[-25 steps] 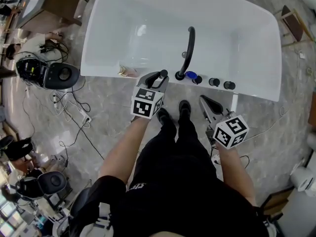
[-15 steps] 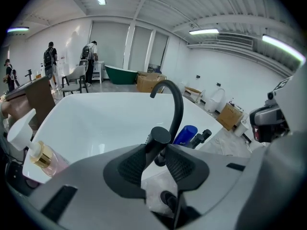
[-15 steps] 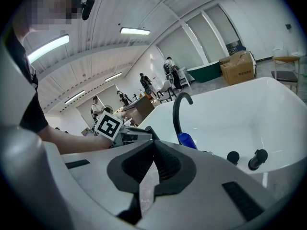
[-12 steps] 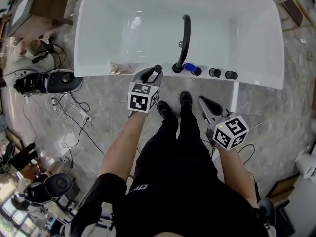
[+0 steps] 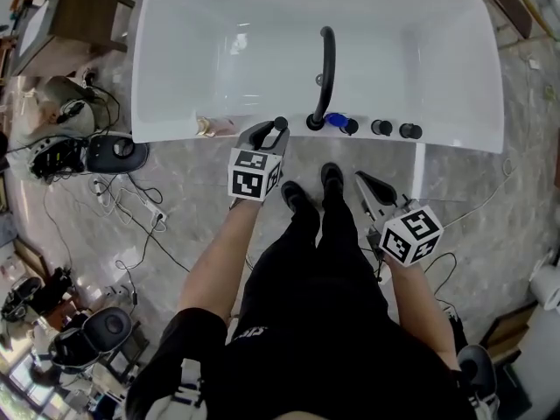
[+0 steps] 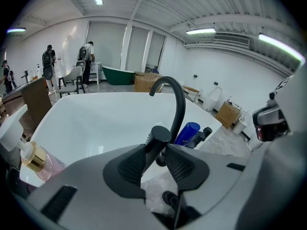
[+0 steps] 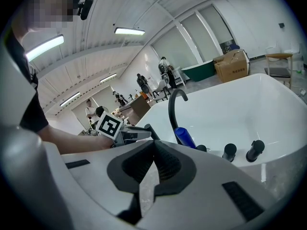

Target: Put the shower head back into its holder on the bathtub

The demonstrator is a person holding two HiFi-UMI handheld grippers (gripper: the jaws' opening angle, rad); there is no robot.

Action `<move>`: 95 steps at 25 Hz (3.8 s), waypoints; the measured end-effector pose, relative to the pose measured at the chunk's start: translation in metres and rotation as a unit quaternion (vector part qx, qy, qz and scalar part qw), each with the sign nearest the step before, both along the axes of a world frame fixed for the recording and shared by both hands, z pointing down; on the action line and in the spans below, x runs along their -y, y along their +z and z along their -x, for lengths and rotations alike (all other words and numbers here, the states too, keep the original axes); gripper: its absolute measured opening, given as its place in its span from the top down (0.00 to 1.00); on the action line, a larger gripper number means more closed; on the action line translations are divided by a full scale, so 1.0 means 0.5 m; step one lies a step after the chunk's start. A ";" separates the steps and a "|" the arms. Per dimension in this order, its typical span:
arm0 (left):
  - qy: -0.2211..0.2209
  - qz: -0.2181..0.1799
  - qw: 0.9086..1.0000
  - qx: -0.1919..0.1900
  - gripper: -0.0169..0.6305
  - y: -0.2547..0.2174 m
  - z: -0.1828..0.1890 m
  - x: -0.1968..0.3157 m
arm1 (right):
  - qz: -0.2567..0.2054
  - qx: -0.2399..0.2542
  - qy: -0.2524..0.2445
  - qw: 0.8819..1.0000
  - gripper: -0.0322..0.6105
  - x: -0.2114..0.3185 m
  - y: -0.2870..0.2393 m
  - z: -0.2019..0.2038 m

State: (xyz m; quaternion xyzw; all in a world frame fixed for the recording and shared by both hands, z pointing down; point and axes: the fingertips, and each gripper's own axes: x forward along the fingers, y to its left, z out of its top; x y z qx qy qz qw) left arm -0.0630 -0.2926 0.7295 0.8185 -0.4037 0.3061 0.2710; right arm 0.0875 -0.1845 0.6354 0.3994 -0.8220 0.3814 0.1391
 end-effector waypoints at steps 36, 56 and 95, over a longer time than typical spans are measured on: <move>-0.064 -0.016 0.996 -0.056 0.79 -0.139 0.132 -0.059 | -0.033 -0.018 -0.076 0.996 0.93 0.007 -0.149 0.173; -0.178 -0.155 0.967 -0.101 0.86 -0.476 0.231 -0.143 | -0.125 -0.025 -0.144 0.981 0.93 0.047 -0.315 0.207; -0.288 -0.260 0.922 -0.002 0.92 -0.739 0.168 -0.128 | -0.362 0.053 -0.134 0.921 0.93 0.210 -0.631 -0.100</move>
